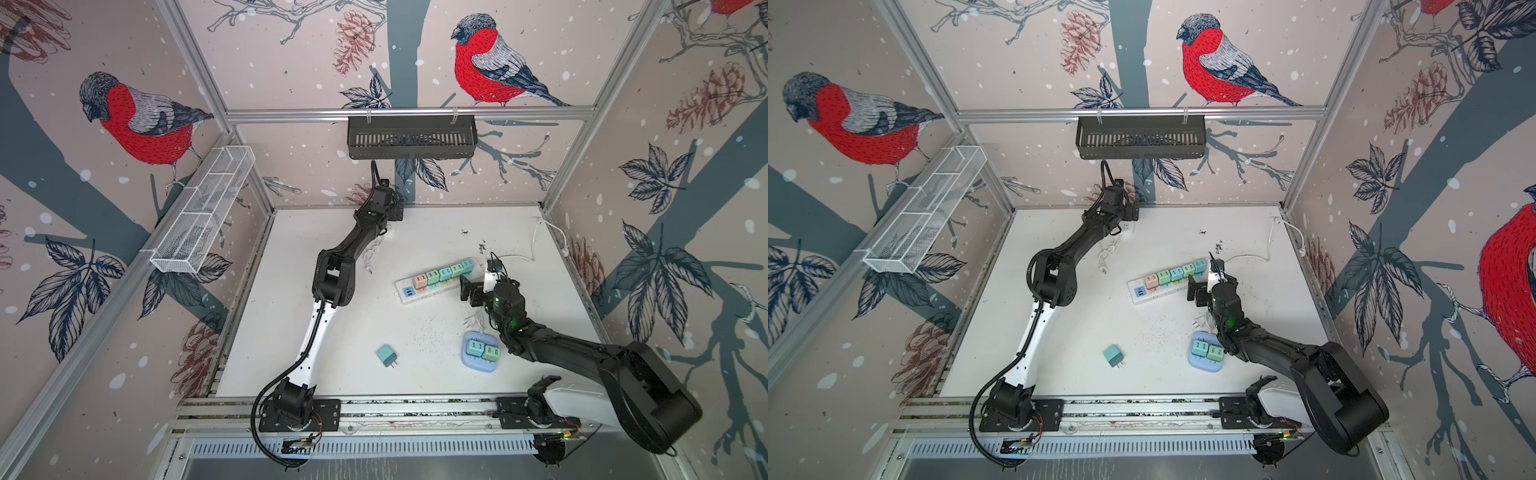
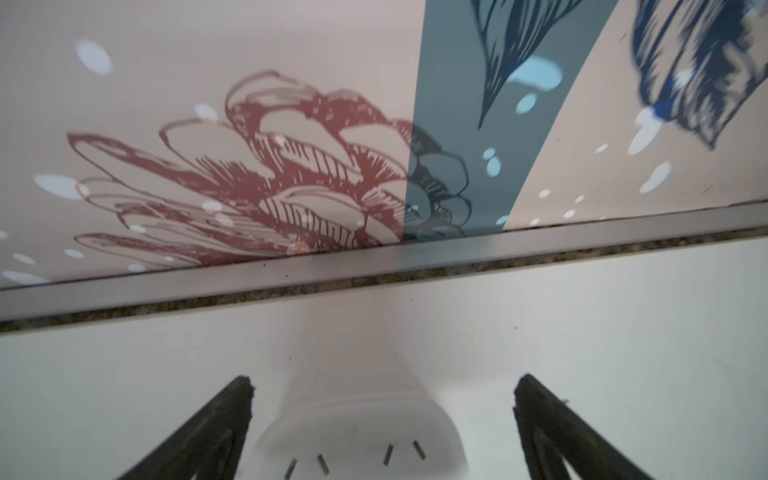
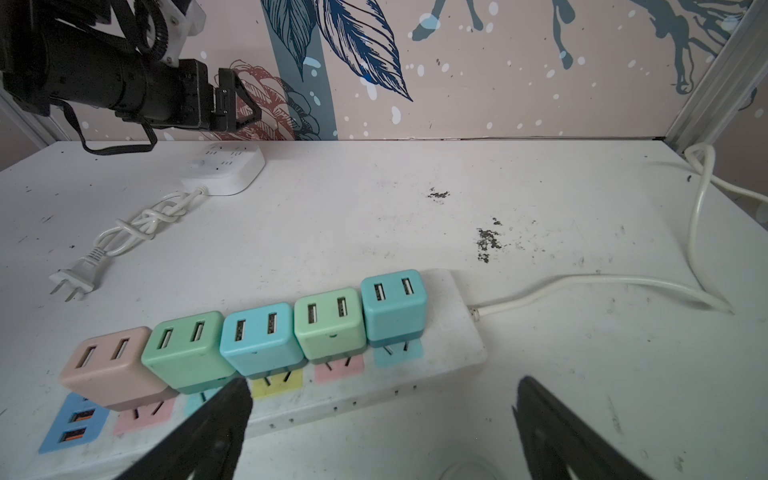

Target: Insert the plug

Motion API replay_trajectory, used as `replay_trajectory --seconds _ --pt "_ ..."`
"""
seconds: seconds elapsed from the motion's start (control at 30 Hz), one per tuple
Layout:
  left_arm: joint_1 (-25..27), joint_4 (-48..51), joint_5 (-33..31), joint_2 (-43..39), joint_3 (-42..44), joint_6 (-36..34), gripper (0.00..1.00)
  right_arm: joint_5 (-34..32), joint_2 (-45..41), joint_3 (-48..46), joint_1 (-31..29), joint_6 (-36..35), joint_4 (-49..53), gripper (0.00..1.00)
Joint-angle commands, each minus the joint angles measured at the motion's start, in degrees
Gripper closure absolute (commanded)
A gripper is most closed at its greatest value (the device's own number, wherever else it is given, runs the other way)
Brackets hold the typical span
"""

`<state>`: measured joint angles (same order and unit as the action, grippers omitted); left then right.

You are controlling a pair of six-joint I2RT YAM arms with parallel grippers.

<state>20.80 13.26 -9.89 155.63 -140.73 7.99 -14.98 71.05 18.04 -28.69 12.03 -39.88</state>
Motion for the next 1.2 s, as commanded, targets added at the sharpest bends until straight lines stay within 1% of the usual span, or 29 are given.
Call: replay_trajectory --seconds 0.0,0.13,0.2,0.33,0.4,0.5,0.57,0.67,0.77,0.8,0.87,1.07,1.17 --pt "-0.1 0.7 -2.9 1.9 -0.8 -3.2 0.02 -0.5 0.4 0.7 0.0 -0.1 -0.7 0.0" --pt "-0.1 4.5 -0.3 4.3 -5.0 -2.4 0.02 -0.6 0.5 1.2 0.0 -0.1 -0.2 0.01" --pt "-0.1 5.7 2.6 4.2 -4.9 -1.7 0.02 -0.7 0.5 1.2 0.0 -0.1 -0.3 0.0" --pt "-0.1 10.1 3.1 3.7 -3.9 1.1 0.03 -1.0 0.5 1.4 0.0 -0.1 -0.2 0.0" --pt "-0.1 11.9 3.2 3.0 -2.0 2.0 0.05 -0.8 0.5 1.4 0.0 -0.1 -0.1 0.0" --pt "-0.2 14.5 1.3 1.8 1.2 3.5 0.09 -0.7 0.5 1.4 -0.1 -0.2 -0.1 0.0" --pt "-0.2 15.8 1.1 0.6 4.1 4.0 0.13 -0.5 0.5 1.4 -0.1 -0.2 -0.1 0.0" --pt "-0.3 15.2 3.0 -2.5 10.7 4.9 0.21 -0.5 0.5 1.3 -0.1 -0.2 -0.2 0.0" --pt "-0.2 17.9 3.6 -5.2 14.5 6.4 0.22 -0.4 0.5 1.2 -0.2 -0.2 -0.2 0.0" --pt "-0.1 18.0 3.8 -6.3 16.7 6.7 0.22 -0.3 0.5 1.1 -0.2 -0.3 -0.2 0.0" --pt "0.2 15.9 4.3 -10.0 23.7 6.5 0.22 -0.3 0.5 1.0 -0.2 -0.3 -0.4 0.0" --pt "1.3 3.5 3.2 -24.9 50.6 8.2 0.22 -0.1 0.5 1.0 -0.2 -0.3 -0.4 0.0" --pt "2.1 -1.9 3.2 -31.6 61.6 9.6 0.22 -0.1 0.5 0.9 -0.3 -0.4 -0.5 0.0"
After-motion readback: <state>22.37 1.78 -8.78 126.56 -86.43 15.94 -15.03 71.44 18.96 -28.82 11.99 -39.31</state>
